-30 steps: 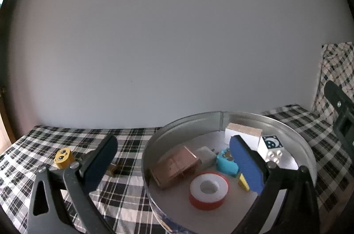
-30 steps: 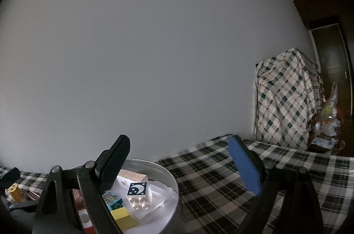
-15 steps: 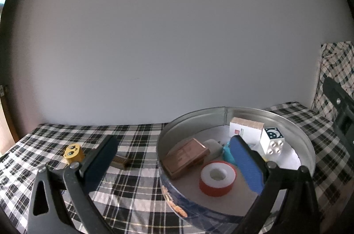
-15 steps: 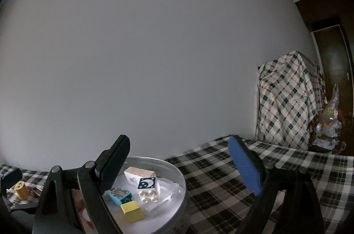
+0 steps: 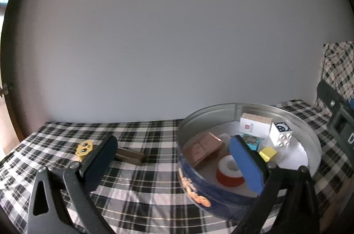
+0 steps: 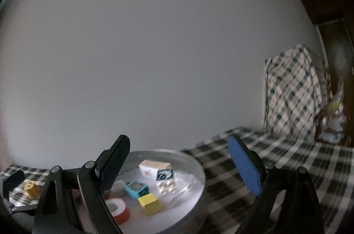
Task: Organize rigid objects
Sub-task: 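Withdraw both tools from the tin toward the yellow brick and brown comb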
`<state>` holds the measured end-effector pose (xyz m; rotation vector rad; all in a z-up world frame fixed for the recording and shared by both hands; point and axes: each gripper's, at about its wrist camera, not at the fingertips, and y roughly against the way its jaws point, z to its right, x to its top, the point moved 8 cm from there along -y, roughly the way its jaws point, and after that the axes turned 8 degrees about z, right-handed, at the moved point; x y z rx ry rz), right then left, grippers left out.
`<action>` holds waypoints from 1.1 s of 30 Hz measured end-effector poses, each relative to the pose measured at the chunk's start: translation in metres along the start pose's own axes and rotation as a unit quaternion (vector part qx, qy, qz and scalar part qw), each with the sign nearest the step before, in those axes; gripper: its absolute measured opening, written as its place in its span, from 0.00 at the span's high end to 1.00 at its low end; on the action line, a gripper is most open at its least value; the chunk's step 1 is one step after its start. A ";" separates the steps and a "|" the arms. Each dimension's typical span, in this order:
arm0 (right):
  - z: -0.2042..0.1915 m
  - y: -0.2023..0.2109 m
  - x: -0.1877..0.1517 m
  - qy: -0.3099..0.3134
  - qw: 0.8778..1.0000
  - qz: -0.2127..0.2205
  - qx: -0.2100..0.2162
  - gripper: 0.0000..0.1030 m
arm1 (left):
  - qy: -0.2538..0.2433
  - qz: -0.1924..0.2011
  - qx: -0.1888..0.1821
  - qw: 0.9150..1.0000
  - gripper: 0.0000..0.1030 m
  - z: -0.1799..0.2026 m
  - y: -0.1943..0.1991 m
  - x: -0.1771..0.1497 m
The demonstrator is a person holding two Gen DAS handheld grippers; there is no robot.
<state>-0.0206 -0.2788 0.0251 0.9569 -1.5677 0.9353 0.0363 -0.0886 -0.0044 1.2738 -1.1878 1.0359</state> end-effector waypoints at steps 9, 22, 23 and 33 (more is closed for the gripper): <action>-0.042 0.013 -0.006 0.009 1.000 -0.003 0.027 0.10 | 0.006 -0.002 0.018 1.000 0.01 -0.031 0.000 -0.002; -0.100 0.025 -0.013 0.021 0.997 -0.005 0.068 0.10 | 0.022 -0.011 0.048 0.999 0.01 -0.085 -0.002 -0.008; -0.105 0.025 -0.014 0.021 0.997 -0.007 0.071 0.10 | 0.024 -0.012 0.050 0.998 0.01 -0.089 -0.003 -0.009; -0.144 0.024 -0.026 0.016 0.995 -0.026 0.097 0.10 | 0.036 -0.027 0.075 0.996 0.01 -0.133 -0.010 -0.016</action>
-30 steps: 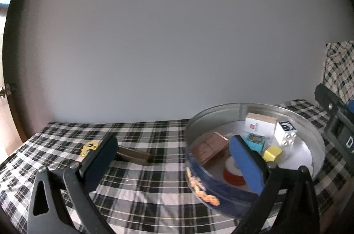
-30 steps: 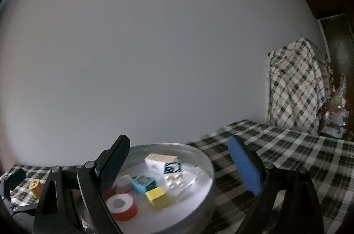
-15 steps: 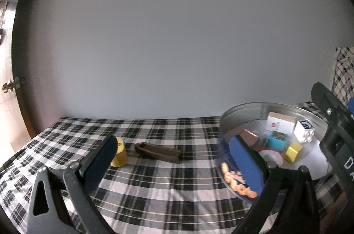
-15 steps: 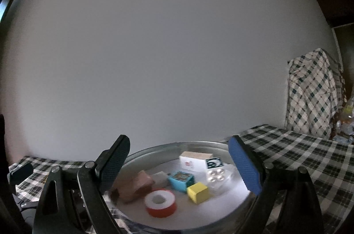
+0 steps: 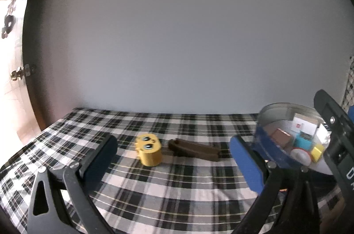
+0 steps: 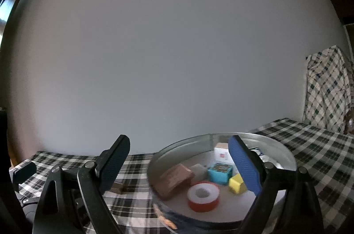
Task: Organize rigid objects
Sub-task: 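Withdraw both tools from the tin toward the yellow brick and brown comb, then grasp the yellow face Lego brick with the left tool while the right tool grasps the brown comb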
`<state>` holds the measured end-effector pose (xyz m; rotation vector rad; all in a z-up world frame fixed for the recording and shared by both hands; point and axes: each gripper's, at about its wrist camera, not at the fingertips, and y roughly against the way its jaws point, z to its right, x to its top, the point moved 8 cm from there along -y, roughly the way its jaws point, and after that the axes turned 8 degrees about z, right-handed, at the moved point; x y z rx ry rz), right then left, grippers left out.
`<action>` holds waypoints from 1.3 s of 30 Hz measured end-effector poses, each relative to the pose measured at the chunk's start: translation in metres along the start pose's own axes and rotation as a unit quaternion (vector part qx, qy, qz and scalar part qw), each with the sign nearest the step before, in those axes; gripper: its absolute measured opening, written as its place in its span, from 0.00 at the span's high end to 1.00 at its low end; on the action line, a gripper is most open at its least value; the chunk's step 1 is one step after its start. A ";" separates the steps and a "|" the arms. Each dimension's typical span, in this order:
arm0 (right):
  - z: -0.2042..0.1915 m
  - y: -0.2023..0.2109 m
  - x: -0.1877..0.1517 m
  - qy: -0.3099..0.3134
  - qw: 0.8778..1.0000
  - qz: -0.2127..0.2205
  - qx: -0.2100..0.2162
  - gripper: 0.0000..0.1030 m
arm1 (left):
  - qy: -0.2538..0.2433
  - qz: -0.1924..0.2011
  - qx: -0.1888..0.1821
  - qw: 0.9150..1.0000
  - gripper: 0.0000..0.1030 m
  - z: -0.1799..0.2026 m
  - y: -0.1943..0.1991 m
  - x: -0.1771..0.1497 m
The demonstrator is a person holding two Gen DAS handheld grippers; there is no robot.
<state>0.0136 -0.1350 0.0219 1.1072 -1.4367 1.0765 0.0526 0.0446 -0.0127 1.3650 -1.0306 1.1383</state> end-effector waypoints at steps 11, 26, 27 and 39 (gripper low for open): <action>-0.039 -0.015 -0.017 0.012 0.998 -0.041 0.039 0.10 | 0.027 -0.032 0.054 0.998 0.01 -0.060 -0.020 -0.007; -0.100 -0.052 -0.045 0.037 0.989 -0.107 0.100 0.10 | 0.063 -0.097 0.124 0.985 0.01 -0.125 -0.056 -0.023; -0.107 -0.055 -0.048 0.046 0.986 -0.113 0.111 0.10 | 0.064 -0.103 0.126 0.985 0.01 -0.127 -0.058 -0.025; -0.166 -0.116 -0.115 0.158 0.919 -0.282 0.223 0.10 | 0.102 -0.171 0.118 0.973 0.01 -0.138 -0.077 -0.053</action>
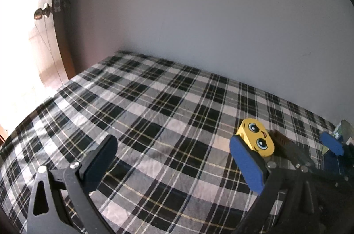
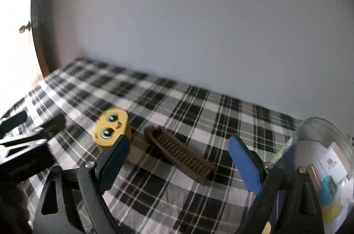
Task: Organize rigid objects
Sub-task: 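Grasp the yellow face Lego brick with the left tool while the right tool grasps the brown comb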
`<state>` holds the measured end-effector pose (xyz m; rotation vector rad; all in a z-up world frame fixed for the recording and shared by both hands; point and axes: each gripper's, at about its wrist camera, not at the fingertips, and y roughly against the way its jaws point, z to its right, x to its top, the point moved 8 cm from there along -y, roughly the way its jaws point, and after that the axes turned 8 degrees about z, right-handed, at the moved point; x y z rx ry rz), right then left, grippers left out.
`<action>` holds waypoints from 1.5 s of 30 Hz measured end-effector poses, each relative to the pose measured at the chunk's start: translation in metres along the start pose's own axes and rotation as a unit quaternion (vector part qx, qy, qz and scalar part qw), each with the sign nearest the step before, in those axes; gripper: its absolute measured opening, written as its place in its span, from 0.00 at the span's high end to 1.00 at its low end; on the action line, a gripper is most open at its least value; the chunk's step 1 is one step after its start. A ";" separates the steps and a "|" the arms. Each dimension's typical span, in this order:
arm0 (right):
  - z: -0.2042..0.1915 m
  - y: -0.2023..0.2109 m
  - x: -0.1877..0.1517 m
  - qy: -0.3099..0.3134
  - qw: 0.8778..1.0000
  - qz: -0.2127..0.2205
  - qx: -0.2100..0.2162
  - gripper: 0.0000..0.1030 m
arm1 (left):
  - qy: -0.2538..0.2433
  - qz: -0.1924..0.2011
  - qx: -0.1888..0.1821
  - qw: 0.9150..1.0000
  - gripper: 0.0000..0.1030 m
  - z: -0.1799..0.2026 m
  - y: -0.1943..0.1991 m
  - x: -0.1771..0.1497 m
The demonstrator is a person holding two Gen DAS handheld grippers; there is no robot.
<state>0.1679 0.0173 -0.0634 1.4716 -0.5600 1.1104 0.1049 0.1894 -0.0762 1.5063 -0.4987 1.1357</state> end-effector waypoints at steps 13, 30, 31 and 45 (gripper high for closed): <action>0.005 -0.045 -0.020 -0.017 0.994 -0.097 0.035 0.59 | -0.002 -0.023 0.004 1.000 0.01 -0.004 -0.007 -0.008; 0.024 0.004 0.005 -0.108 0.994 0.023 -0.002 0.74 | -0.034 -0.014 -0.076 0.996 0.01 0.053 0.001 0.003; 0.026 0.008 0.008 -0.106 0.994 0.036 -0.018 0.73 | -0.040 -0.011 -0.075 0.996 0.01 0.060 0.001 0.006; 0.062 0.011 0.012 -0.143 0.986 0.053 -0.065 0.73 | -0.063 -0.114 -0.035 0.991 0.13 0.096 -0.059 -0.009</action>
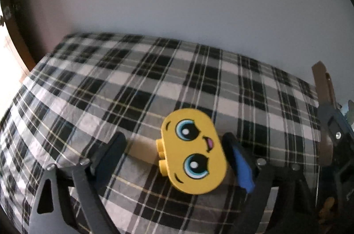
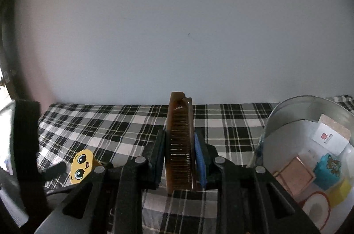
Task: Organize rigid objects
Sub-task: 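Grasp the yellow face Lego brick with the left tool while the right tool grasps the brown comb, then lift and carry the yellow brick and brown comb over the tin with both tools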
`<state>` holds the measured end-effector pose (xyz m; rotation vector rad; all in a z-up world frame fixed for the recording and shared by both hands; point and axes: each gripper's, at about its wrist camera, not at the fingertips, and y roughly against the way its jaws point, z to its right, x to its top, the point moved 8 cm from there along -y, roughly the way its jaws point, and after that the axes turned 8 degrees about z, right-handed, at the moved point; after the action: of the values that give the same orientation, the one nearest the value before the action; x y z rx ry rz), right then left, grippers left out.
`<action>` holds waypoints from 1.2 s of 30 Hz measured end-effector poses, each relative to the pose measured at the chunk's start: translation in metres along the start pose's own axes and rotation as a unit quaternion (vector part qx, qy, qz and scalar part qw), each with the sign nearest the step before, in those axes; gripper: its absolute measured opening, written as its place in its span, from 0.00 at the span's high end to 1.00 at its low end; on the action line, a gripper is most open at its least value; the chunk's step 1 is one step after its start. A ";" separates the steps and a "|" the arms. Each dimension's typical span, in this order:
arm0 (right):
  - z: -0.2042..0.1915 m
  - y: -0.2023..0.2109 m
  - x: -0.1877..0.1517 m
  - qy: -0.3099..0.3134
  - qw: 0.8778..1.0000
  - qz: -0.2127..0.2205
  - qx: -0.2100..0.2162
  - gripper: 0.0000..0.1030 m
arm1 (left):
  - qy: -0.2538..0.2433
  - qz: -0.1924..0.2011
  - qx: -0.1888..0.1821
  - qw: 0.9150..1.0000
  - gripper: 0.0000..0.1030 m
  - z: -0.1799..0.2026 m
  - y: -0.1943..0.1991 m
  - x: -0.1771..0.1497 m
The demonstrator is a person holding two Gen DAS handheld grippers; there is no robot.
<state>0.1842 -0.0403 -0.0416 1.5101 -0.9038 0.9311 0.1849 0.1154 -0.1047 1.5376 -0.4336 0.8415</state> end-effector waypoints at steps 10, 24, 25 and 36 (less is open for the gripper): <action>-0.007 0.000 -0.002 0.012 1.000 -0.004 0.008 0.73 | -0.003 -0.012 0.002 1.000 0.00 -0.003 -0.004 -0.005; -0.014 0.003 -0.002 0.019 0.999 0.006 0.028 0.73 | 0.012 0.025 -0.060 0.998 0.59 -0.007 0.016 -0.002; -0.016 0.004 -0.002 0.022 0.999 0.009 0.033 0.73 | 0.016 0.036 -0.054 0.998 0.59 -0.009 0.021 -0.001; -0.046 0.022 -0.003 0.027 0.994 0.029 0.104 0.73 | 0.008 0.131 0.003 0.991 0.59 -0.036 0.065 0.007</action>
<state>0.1588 0.0029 -0.0313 1.6328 -0.8364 1.1306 0.1341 0.1407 -0.0558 1.4991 -0.6305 1.0568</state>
